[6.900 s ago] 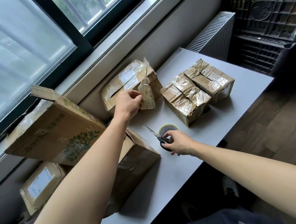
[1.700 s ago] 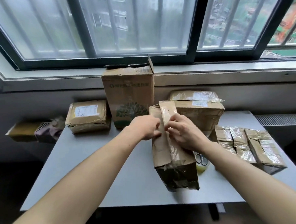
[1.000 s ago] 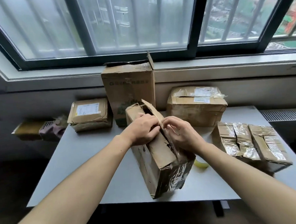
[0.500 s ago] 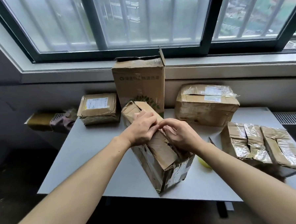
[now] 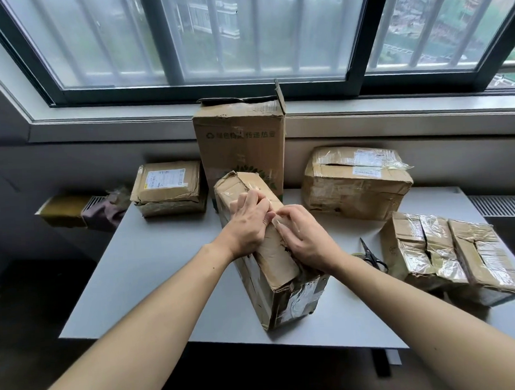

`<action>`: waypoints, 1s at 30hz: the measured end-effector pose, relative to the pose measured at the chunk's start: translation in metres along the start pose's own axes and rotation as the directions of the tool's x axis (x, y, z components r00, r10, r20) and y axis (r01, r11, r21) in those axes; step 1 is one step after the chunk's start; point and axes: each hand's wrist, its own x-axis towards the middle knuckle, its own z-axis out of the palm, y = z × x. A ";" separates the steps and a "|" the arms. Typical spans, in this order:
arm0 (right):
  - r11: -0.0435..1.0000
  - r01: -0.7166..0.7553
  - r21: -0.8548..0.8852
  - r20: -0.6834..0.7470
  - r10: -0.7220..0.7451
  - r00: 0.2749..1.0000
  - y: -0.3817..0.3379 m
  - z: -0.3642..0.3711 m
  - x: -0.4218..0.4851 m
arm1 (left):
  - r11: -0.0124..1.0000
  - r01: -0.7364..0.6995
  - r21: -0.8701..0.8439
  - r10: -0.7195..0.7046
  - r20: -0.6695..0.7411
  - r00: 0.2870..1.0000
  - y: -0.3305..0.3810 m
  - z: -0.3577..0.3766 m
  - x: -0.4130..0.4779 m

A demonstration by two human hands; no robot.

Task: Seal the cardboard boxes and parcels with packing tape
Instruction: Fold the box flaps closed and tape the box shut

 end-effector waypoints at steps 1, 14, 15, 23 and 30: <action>0.999 0.004 -0.033 0.026 -0.003 1.000 0.000 0.002 -0.002 | 1.000 0.003 0.004 -0.003 -0.012 1.000 0.001 0.001 -0.001; 0.995 -0.095 -0.026 0.152 0.098 0.984 -0.007 0.003 -0.003 | 0.996 -0.011 -0.085 0.000 -0.135 0.991 -0.004 0.005 -0.014; 0.995 -0.094 -0.034 0.156 0.098 0.983 -0.008 0.003 -0.003 | 0.993 -0.022 -0.119 0.000 -0.183 0.983 -0.004 0.006 -0.016; 0.990 -0.104 -0.091 0.174 0.119 0.978 -0.014 0.003 -0.004 | 0.944 0.125 -0.306 -0.240 -0.376 0.895 -0.003 0.014 -0.019; 0.975 -0.050 -0.218 0.185 0.091 0.979 -0.020 0.013 -0.001 | 0.916 0.348 -0.199 -0.396 -0.313 0.863 0.000 0.012 -0.023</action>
